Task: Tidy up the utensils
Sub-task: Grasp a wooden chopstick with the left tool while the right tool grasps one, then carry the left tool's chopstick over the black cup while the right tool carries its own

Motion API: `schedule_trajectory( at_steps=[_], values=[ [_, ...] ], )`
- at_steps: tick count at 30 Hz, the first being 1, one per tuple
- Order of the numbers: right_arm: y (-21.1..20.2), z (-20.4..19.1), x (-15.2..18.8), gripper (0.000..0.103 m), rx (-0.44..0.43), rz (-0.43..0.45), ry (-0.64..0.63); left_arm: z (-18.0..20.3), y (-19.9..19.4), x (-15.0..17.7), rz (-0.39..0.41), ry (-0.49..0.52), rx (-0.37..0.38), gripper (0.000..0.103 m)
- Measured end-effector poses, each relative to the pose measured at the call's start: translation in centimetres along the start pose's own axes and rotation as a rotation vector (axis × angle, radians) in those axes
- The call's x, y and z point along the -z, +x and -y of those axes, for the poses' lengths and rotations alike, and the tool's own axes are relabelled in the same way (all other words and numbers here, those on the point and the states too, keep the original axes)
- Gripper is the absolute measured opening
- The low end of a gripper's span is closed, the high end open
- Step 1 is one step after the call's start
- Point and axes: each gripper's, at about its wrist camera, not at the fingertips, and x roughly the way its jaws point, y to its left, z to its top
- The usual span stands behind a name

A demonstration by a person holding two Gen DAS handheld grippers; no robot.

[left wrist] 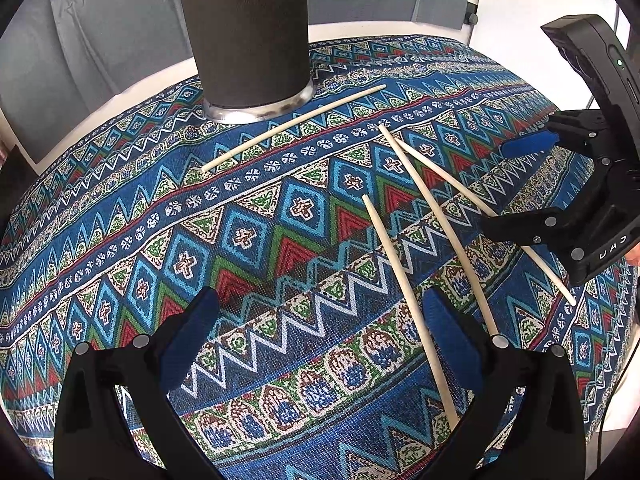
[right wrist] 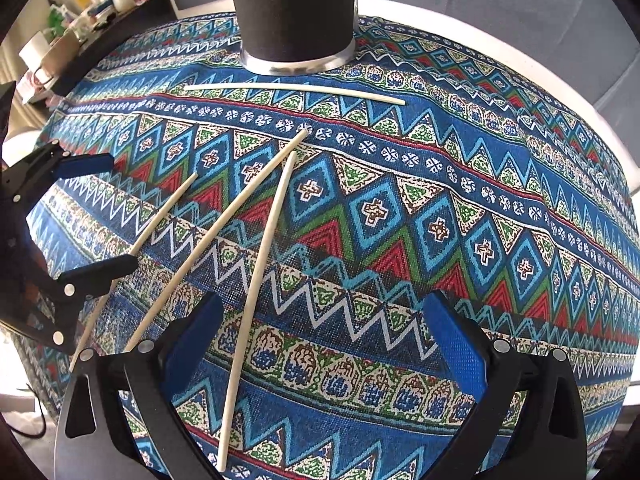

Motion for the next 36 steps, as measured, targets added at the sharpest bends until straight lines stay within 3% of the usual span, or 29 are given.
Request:
schedule_trajectory(
  at_steps=[4,6,7,8,9,10,11,13,15,21,28,36],
  values=[
    [-1.0,0.2,1.4,0.095,0.008,0.019,0.01,0.1,-0.2,0.2,0.014,-0.004,-0.005,0.098],
    [-1.2,0.3,1.7,0.092,0.011,0.023,0.01,0.2,-0.3,0.1,0.003,0.001,0.002,0.09],
    [-1.4,0.3,1.9,0.082,0.009,0.028,0.002,0.3,-0.6,0.1,0.0,0.009,0.007,0.085],
    [-1.9,0.4,2.0,0.057,0.004,0.039,-0.002,0.3,-0.9,0.1,-0.002,0.011,0.009,0.072],
    [-2.5,0.8,2.1,0.04,0.005,0.046,0.004,0.2,-1.2,0.2,-0.008,0.013,0.01,0.058],
    [-2.8,1.6,2.0,0.011,0.006,0.042,0.015,0.0,-1.4,0.1,-0.019,0.017,0.013,0.052],
    [-2.9,2.5,2.1,0.004,0.018,0.04,0.025,-0.5,-1.5,0.1,-0.031,0.01,0.013,0.039],
    [-3.2,4.2,2.4,0.004,0.067,0.056,0.045,-2.0,-1.6,0.1,-0.071,-0.026,0.008,0.013],
    [-3.6,5.6,2.7,0.004,0.062,0.049,0.087,-3.7,-1.7,0.1,-0.106,-0.091,0.009,0.006],
    [-4.6,8.0,3.9,0.004,0.005,0.052,0.128,-4.7,-2.0,0.9,-0.118,-0.11,-0.02,0.005],
    [-6.6,10.4,5.5,0.005,0.034,0.078,0.135,-6.9,-2.2,0.6,-0.165,-0.155,-0.064,0.005],
    [-10.2,13.3,4.9,0.005,0.021,0.17,0.183,-10.1,-5.0,-1.3,-0.07,-0.217,-0.094,0.005]
  ],
)
